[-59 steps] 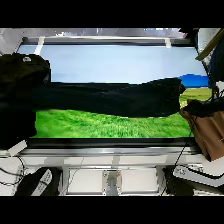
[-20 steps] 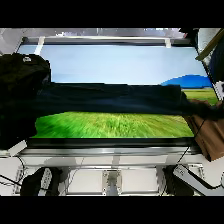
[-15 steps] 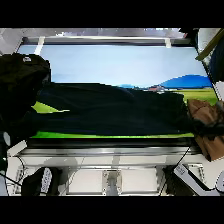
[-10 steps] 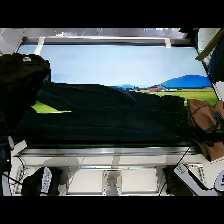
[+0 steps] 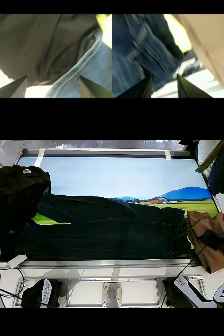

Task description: Fold the clothes and pants, and hang the long-sleeved shirts on hangers.

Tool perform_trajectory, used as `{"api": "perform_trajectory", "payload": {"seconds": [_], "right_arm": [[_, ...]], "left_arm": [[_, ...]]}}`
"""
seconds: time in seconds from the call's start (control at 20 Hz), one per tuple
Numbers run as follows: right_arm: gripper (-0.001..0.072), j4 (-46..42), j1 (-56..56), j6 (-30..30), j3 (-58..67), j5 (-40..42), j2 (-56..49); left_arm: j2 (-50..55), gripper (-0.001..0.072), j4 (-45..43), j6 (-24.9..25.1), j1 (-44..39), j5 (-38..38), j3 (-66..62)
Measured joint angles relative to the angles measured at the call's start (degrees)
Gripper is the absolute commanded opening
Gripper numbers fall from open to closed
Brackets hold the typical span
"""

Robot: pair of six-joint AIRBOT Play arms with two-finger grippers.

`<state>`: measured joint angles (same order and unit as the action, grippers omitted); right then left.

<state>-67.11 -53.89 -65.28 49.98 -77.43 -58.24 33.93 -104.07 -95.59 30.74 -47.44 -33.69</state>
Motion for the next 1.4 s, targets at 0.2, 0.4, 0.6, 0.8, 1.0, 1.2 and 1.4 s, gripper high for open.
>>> {"api": "perform_trajectory", "payload": {"seconds": [0.2,0.4,0.6,0.8,1.0,1.2,1.4], "right_arm": [[0.034,6.97,0.0,-0.9,6.97,-0.66,0.0],[0.034,9.92,0.0,-1.2,9.31,-1.66,0.0],[0.0339,10.99,0.0,-1.29,9.97,-4.76,0.0],[0.0339,11.3,0.0,-1.79,10.14,-8.11,0.0],[0.0339,11.47,0.0,-3.63,10.19,-9.64,0.0],[0.0339,11.63,0.0,-4.44,10.19,-11.08,0.0],[0.0339,11.67,0.0,-4.66,10.19,-11.37,0.0]], "left_arm": [[8.52,0.0704,5.86,0.0,0.0,-1.86,-4.11],[18.91,0.0692,13.09,4.0,0.0,-2.14,-5.51],[28.13,0.0633,18.71,7.65,0.0,2.69,-8.9],[33.7,0.0628,23.43,8.9,-0.07,5.92,-15.45],[38.36,0.059,25.68,11.28,-1.31,1.49,-20.04],[41.57,0.059,26.38,13.18,-2.03,-3.06,-21.49],[42.6,0.0379,26.73,13.75,-2.32,-3.26,-21.86]]}}
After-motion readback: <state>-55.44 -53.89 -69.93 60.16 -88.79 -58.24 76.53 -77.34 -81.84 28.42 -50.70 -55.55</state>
